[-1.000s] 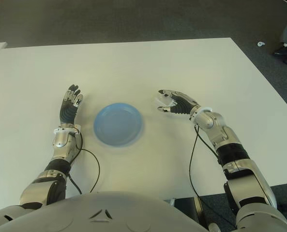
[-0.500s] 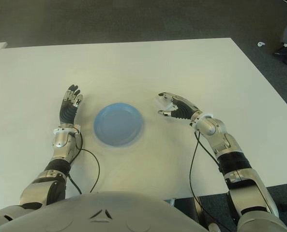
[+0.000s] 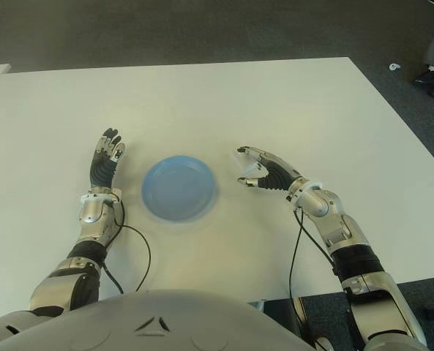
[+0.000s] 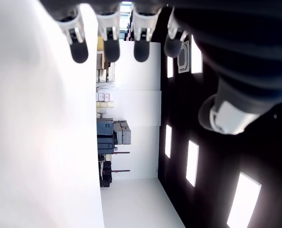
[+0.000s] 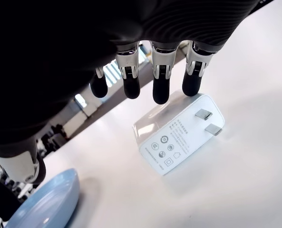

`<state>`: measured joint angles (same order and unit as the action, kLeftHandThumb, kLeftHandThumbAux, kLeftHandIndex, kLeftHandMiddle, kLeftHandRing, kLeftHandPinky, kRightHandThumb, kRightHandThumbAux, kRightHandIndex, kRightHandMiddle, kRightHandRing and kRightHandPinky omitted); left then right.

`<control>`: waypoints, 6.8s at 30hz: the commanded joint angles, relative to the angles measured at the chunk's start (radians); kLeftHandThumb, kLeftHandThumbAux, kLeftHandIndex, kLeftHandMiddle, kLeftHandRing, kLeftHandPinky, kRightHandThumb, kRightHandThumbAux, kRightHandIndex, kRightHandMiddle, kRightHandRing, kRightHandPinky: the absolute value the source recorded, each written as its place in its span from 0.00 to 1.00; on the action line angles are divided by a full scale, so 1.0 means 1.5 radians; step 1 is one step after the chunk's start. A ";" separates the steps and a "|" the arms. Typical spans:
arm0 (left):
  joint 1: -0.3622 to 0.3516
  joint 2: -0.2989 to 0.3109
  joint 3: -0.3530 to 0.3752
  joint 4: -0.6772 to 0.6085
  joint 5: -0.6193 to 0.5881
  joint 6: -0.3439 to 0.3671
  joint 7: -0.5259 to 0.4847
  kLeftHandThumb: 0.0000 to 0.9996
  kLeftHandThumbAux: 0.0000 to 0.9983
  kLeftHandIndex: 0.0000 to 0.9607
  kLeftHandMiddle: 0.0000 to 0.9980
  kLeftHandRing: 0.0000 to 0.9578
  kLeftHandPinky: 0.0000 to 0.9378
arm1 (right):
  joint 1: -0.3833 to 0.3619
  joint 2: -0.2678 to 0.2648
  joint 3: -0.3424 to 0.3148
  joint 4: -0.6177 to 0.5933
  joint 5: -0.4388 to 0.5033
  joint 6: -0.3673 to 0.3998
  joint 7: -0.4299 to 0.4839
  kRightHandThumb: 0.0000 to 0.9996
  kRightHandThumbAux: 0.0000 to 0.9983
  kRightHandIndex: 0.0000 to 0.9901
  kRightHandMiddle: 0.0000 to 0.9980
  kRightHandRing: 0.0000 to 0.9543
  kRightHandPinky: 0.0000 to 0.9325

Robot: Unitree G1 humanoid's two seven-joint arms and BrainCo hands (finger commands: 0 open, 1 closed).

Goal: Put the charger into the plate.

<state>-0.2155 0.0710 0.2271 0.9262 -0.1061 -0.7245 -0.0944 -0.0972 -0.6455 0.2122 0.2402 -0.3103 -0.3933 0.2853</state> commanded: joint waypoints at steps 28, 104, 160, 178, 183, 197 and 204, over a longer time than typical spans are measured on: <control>0.090 -0.013 0.005 0.066 -0.011 0.044 -0.010 0.00 0.55 0.00 0.08 0.09 0.13 | 0.028 0.058 -0.055 0.005 -0.018 -0.132 -0.097 0.07 0.55 0.00 0.06 0.12 0.20; 0.098 -0.013 -0.006 0.048 -0.004 0.062 -0.005 0.00 0.52 0.00 0.07 0.08 0.12 | -0.353 -0.059 0.251 0.398 -0.459 -0.251 -0.352 0.31 0.12 0.00 0.00 0.00 0.00; 0.103 -0.018 -0.006 0.040 -0.007 0.064 -0.006 0.00 0.51 0.00 0.09 0.10 0.14 | -0.392 -0.056 0.349 0.469 -0.518 -0.251 -0.460 0.27 0.14 0.00 0.00 0.00 0.00; 0.105 -0.022 -0.008 0.038 -0.008 0.059 -0.010 0.00 0.51 0.01 0.09 0.10 0.13 | -0.396 -0.017 0.360 0.513 -0.516 -0.228 -0.532 0.25 0.13 0.00 0.00 0.00 0.00; 0.108 -0.024 -0.009 0.034 -0.008 0.057 -0.011 0.00 0.50 0.01 0.09 0.10 0.13 | -0.400 -0.006 0.363 0.526 -0.515 -0.224 -0.535 0.24 0.12 0.00 0.00 0.00 0.00; 0.114 -0.027 -0.010 0.025 -0.010 0.057 -0.012 0.00 0.50 0.02 0.11 0.11 0.14 | -0.420 0.021 0.398 0.567 -0.532 -0.211 -0.535 0.23 0.15 0.00 0.00 0.00 0.00; 0.118 -0.028 -0.010 0.020 -0.011 0.057 -0.014 0.00 0.50 0.02 0.10 0.11 0.14 | -0.426 0.033 0.416 0.589 -0.533 -0.210 -0.521 0.26 0.16 0.00 0.00 0.00 0.00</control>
<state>-0.1788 0.0794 0.2166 0.8703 -0.1091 -0.6971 -0.0998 -0.7317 -0.6111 0.8086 1.0999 -1.0884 -0.7117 -0.5213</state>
